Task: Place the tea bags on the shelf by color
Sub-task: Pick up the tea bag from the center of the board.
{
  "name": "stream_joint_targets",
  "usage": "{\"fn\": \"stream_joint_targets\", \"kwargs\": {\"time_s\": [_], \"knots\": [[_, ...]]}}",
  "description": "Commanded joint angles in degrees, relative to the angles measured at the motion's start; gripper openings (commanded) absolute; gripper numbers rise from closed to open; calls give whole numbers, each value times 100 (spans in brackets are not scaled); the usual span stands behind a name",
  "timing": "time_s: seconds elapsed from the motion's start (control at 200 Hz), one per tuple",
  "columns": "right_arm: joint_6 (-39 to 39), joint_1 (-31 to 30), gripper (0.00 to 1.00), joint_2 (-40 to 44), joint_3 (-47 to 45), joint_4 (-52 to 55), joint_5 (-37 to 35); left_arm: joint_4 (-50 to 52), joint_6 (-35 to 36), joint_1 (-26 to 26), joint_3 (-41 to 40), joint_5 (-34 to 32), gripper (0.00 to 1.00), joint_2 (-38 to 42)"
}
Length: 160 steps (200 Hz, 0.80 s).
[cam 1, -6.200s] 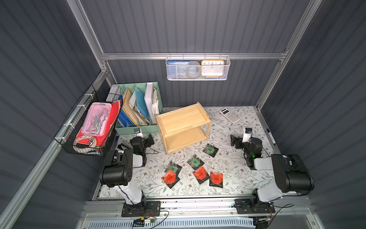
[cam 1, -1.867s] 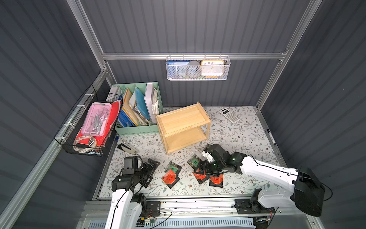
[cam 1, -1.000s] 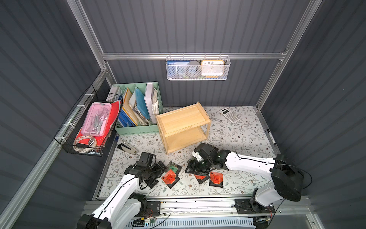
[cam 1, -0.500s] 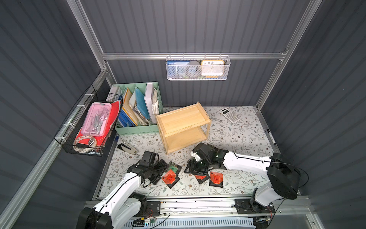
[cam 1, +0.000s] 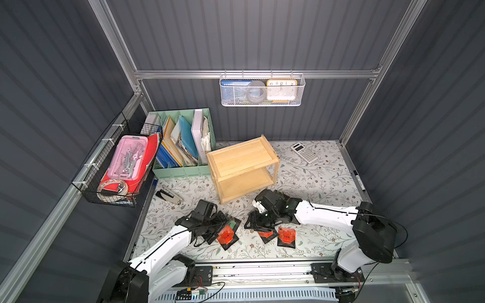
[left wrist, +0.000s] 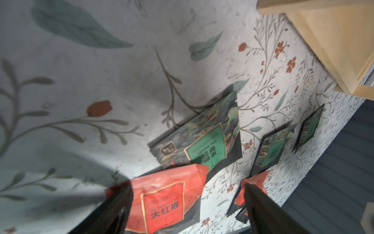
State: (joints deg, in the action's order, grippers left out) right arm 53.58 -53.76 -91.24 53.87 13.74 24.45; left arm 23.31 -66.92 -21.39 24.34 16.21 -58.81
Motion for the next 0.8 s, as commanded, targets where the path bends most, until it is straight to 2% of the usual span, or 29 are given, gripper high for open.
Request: {"fn": "stream_joint_targets", "kwargs": {"time_s": [0.0,0.425,0.795], "knots": [[138,-46,55,-50,-58,-160,58,161,-116,-55,114,-193,92,-19],[756,-178,53,-205,-300,-725,147,525,-319,-65,-83,-276,93,521],[1197,-441,49,-593,-359,-1268,88,525,-291,-76,-223,-179,93,546]]}}
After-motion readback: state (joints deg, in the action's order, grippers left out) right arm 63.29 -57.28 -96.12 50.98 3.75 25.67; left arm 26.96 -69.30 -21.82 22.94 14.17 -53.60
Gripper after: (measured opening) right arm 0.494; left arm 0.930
